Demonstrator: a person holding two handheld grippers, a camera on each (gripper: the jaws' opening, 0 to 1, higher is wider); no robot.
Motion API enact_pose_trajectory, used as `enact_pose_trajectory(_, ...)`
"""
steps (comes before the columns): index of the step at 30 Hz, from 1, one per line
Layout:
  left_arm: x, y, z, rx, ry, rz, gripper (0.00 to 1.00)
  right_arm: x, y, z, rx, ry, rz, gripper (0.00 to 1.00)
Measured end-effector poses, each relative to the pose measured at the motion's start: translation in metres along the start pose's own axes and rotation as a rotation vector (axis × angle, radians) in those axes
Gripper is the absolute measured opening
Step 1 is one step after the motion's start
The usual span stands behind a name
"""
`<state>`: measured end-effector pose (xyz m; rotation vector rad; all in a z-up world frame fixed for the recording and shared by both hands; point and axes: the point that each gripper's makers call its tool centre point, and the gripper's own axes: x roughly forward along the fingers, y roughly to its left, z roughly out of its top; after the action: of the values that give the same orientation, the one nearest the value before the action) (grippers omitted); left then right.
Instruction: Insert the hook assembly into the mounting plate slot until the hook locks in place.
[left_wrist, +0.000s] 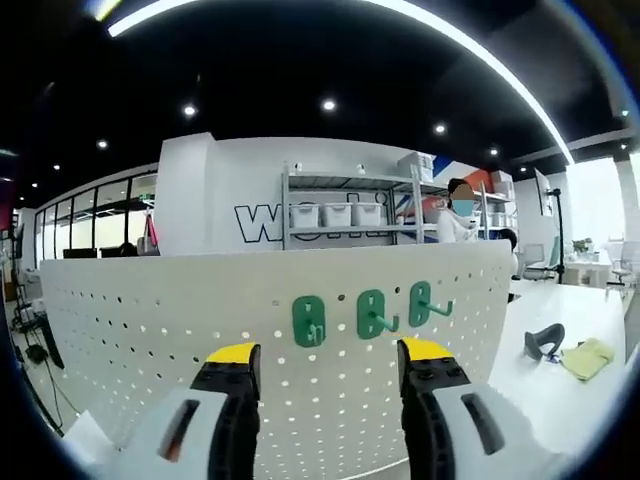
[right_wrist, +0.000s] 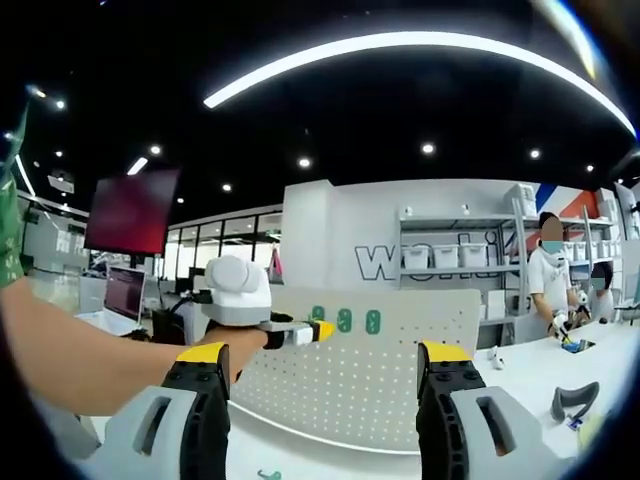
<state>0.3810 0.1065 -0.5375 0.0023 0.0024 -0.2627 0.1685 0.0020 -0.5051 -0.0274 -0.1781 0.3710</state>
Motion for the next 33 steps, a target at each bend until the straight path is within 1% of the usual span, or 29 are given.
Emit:
enact_pose_trajectory(1,0.000,0.000,-0.001,-0.002,0.004,-0.006,0.66,0.000,0.001,0.000,-0.001,0.000,0.000,0.78)
enact_pose_trajectory(3,-0.001,-0.001,-0.002,-0.018,0.006,-0.025,0.72,0.001,0.003,0.001,0.000,-0.001,0.001,0.78)
enact_pose_trajectory(8,-0.007,0.004,-0.005,-0.024,0.013,-0.046,0.81,0.003,0.008,0.002,0.000,-0.002,0.003,0.78)
enact_pose_trajectory(9,-0.009,0.005,-0.007,-0.024,0.024,-0.051,0.82,0.004,0.010,0.002,0.001,-0.002,0.004,0.78)
enact_pose_trajectory(16,-0.022,0.011,-0.010,-0.015,0.029,-0.074,0.83,0.004,0.021,0.002,0.004,0.001,0.007,0.78)
enact_pose_trajectory(21,-0.036,0.017,-0.010,-0.006,0.027,-0.086,0.84,0.004,0.030,0.003,0.006,0.002,0.007,0.78)
enact_pose_trajectory(24,-0.041,0.022,-0.011,-0.020,0.031,-0.089,0.84,0.004,0.036,0.004,0.008,0.000,0.011,0.78)
enact_pose_trajectory(28,-0.056,0.027,-0.009,-0.023,0.026,-0.099,0.84,0.004,0.044,0.004,0.010,0.001,0.015,0.78)
enact_pose_trajectory(33,-0.073,0.035,-0.012,-0.035,0.027,-0.111,0.84,0.003,0.054,0.004,0.013,0.004,0.021,0.78)
